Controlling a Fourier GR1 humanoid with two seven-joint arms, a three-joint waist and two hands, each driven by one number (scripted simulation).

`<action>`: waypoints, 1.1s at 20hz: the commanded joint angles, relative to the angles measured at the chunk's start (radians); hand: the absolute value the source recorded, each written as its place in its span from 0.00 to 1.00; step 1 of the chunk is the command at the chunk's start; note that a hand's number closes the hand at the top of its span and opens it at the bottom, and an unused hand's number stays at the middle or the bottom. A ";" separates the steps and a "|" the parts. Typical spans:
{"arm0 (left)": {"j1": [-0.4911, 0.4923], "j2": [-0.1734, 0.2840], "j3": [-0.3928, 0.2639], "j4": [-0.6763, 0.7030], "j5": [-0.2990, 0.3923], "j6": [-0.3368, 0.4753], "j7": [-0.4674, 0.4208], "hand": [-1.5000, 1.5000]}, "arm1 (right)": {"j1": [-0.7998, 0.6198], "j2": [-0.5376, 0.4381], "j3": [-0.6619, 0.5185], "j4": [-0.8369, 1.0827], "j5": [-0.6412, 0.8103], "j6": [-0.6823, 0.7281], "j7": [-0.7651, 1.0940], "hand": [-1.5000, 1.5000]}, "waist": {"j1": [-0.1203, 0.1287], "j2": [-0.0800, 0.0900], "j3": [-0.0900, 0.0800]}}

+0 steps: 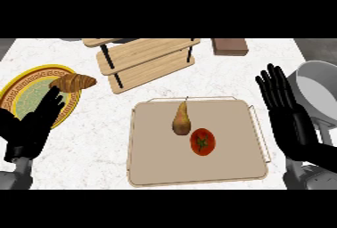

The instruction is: Pick the tomato from the tray and place it in the tiered shelf

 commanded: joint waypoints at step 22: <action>0.057 -0.118 -0.171 0.087 -0.186 -0.050 -0.154 0.50 | 0.570 -0.010 0.279 -0.371 0.964 -0.549 0.382 0.00 | 0.017 0.000 0.048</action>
